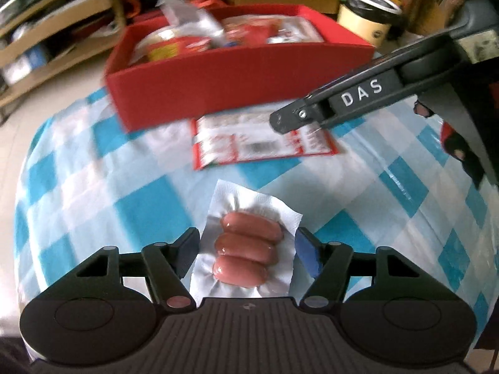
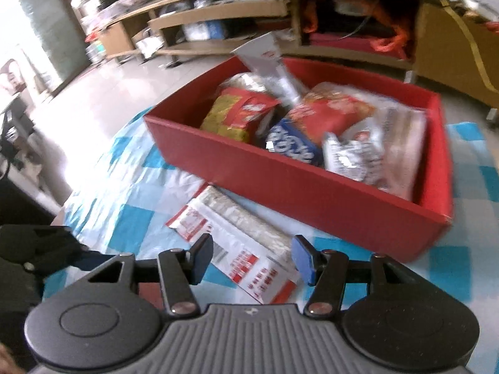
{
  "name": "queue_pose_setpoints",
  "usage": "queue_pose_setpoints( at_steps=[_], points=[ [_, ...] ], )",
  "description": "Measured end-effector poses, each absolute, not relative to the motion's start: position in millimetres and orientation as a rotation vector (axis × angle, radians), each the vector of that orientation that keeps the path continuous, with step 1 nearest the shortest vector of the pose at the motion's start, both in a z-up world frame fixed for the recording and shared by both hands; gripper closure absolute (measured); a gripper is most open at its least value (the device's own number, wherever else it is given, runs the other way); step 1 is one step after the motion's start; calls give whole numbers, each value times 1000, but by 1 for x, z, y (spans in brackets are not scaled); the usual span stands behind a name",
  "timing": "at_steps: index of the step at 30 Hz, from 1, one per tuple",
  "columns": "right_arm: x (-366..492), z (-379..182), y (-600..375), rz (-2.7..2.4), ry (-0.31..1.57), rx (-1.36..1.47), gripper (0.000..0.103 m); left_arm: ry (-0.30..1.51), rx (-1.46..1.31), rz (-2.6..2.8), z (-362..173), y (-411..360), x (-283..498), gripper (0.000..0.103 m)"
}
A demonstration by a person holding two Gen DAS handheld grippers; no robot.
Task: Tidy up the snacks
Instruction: 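Move the left gripper over the sausage tray while the right moves over the strip packet, then grasp the three-sausage tray with the left gripper while the right grasps the white-red strip packet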
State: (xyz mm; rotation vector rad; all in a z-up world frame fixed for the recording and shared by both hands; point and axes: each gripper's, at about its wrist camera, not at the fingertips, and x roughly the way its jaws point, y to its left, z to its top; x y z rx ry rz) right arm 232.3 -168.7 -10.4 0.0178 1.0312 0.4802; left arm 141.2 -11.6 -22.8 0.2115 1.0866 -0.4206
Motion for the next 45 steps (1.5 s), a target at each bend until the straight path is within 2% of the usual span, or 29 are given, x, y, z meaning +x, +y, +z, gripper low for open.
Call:
queue_pose_setpoints(
  at_steps=[5,7,13,19,24,27,29,30,31,34,41,45],
  points=[
    [254,-31,-161,529,1026,27,51,1115,137,-385,-27,6,131,31],
    [256,-37,-157,554,1031,30,44,1121,143,-392,-27,5,133,29],
    [239,-35,-148,619,1052,-63,40,1140,166,-409,-27,-2,138,24],
    [209,-28,-139,660,1130,-157,41,1140,194,-423,-29,-1,130,22],
    [215,-31,-124,570,1103,-150,41,1127,254,-453,-30,-4,128,20],
    [211,-36,-105,552,1072,-244,36,1113,295,-464,-32,-6,125,19],
    [206,-36,-101,541,1054,-275,38,1106,303,-461,-32,-4,123,19],
    [207,-35,-103,534,1057,-257,43,1108,299,-453,-31,-2,123,20],
    [207,-33,-106,524,1057,-247,53,1108,290,-442,-29,2,123,20],
    [197,-29,-112,477,1071,-230,59,1122,231,-404,-26,19,125,21],
    [151,-17,-132,423,1075,-159,60,1121,204,-392,-29,29,116,21],
    [135,-10,-150,404,1062,-63,61,1109,164,-332,-23,27,116,28]
  ],
)
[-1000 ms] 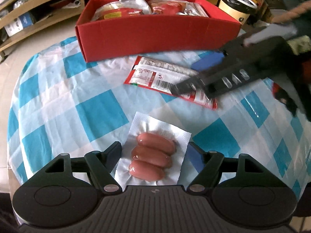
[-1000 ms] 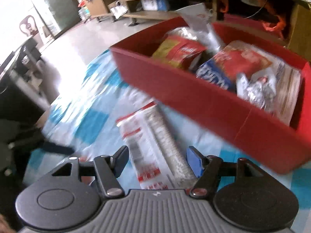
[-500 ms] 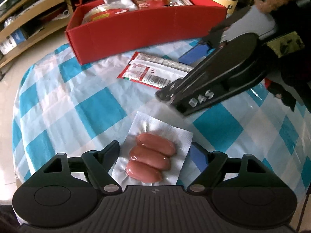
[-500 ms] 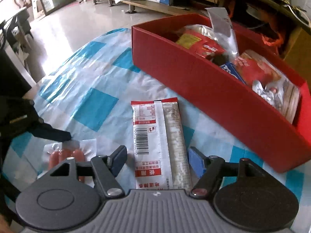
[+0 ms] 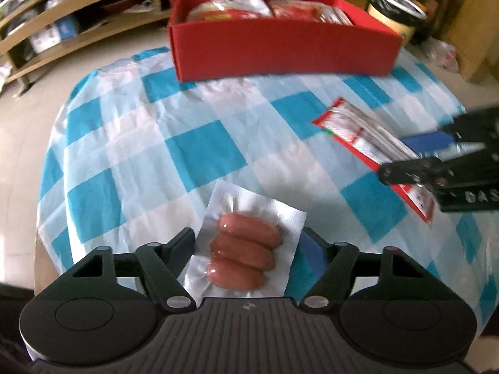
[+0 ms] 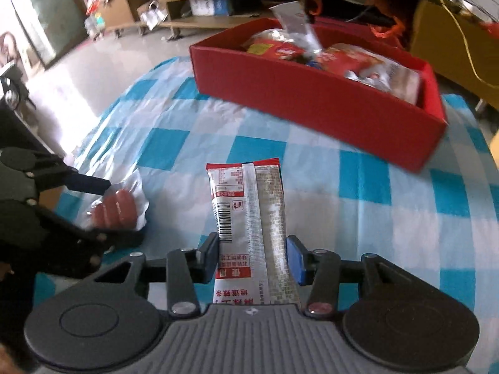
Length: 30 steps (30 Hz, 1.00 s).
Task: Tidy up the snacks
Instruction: 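Grasp the three-sausage tray with the left gripper while the right grasps the white-red strip packet, then lift both held snacks and carry them toward the red box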
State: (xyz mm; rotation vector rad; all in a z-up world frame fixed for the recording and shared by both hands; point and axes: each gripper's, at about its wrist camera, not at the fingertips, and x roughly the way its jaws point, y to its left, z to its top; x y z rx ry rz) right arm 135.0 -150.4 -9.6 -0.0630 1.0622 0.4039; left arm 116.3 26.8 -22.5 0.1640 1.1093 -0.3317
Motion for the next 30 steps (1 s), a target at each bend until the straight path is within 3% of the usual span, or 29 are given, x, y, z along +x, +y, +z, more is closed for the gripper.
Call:
queue_pose_setpoints(
  at_steps=[8,9,10,15,20,25,30],
  points=[
    [133,11,-184,377,984,76,61,1072,53,-232,-5,17,121,34],
    [133,15,-187,377,971,93,61,1067,30,-217,-2,17,122,43],
    [134,20,-190,379,958,118,61,1072,10,-216,-1,17,124,74],
    [134,28,-198,377,930,154,61,1129,-32,-216,-6,10,129,63],
    [136,22,-205,372,952,169,61,1117,21,-205,-9,-7,116,13],
    [132,24,-212,368,939,191,61,1161,-105,-89,-17,-22,130,10],
    [129,29,-225,362,925,222,61,1163,3,45,-29,-61,137,19]
  ],
)
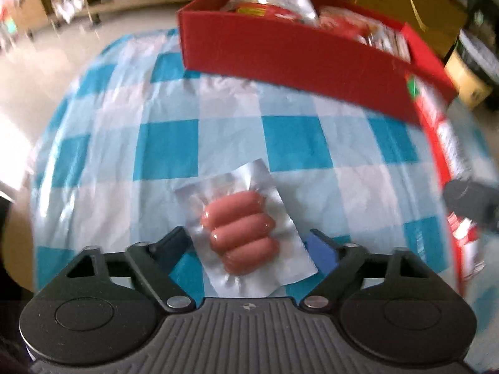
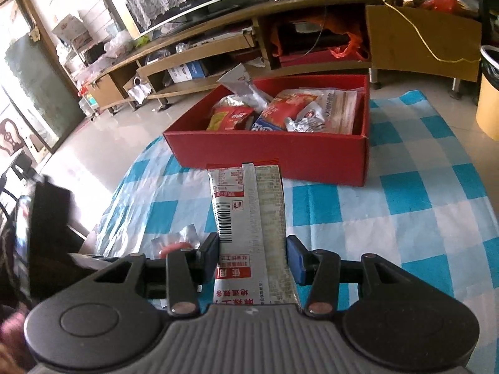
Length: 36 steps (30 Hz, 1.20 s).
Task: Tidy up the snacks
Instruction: 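Lift both held snacks and carry them toward the red box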
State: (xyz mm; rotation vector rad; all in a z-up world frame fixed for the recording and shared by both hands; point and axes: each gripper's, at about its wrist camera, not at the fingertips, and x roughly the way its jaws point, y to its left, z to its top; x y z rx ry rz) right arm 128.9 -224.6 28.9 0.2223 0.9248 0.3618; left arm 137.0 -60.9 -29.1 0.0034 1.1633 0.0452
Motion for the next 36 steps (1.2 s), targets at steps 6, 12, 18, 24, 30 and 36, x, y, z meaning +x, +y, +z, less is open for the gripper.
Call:
queue_pose_setpoints(
  at_steps=[6,12,18,24,30,36],
  points=[
    [123,33,-240,362,911,248,61,1165,-41,61,-24,-55,128,26],
    [119,39,-252,348,885,267,61,1131,-46,61,-6,-43,119,33],
    [124,47,-246,329,860,248,61,1098,-40,6,6,-33,117,35],
    [138,46,-232,303,865,226,61,1045,-93,-64,18,-19,137,35],
    [157,50,-223,285,850,215,61,988,-161,-122,33,-16,164,35],
    [171,57,-219,278,823,218,61,940,-196,-131,46,-12,187,35]
  ],
)
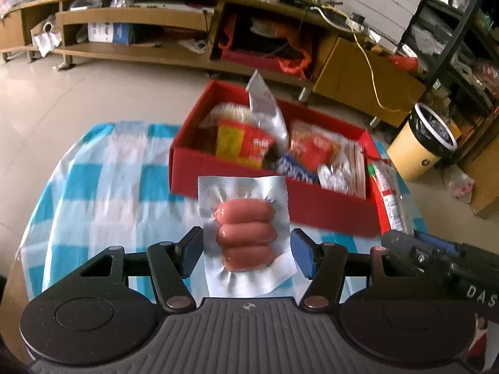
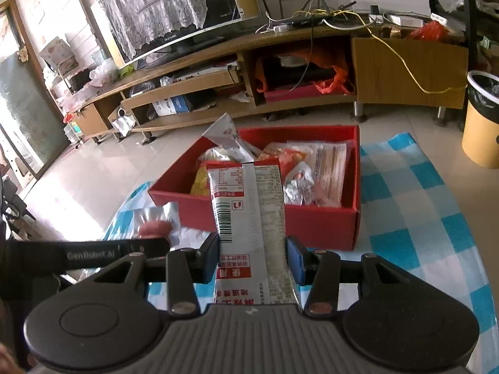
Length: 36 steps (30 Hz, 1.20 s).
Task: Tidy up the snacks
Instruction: 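Lift both held snacks and carry them toward the red box, then lower the sausage tray and the strip packet into the red box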
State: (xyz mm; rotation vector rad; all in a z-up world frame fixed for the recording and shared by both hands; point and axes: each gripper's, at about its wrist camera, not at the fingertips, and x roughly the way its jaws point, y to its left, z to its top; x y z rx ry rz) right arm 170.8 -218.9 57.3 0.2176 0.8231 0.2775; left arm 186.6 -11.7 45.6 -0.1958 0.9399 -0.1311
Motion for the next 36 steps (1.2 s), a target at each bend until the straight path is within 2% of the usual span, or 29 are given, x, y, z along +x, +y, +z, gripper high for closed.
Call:
queue_pose_setpoints(
  at_steps=[14,36],
  points=[
    [205,65,-222,236,765,245,61,853,-155,-121,61,-21,219,35],
    [261,52,-220,193,750,201,60,834,-109,-90,48,-41,272,35]
  ],
)
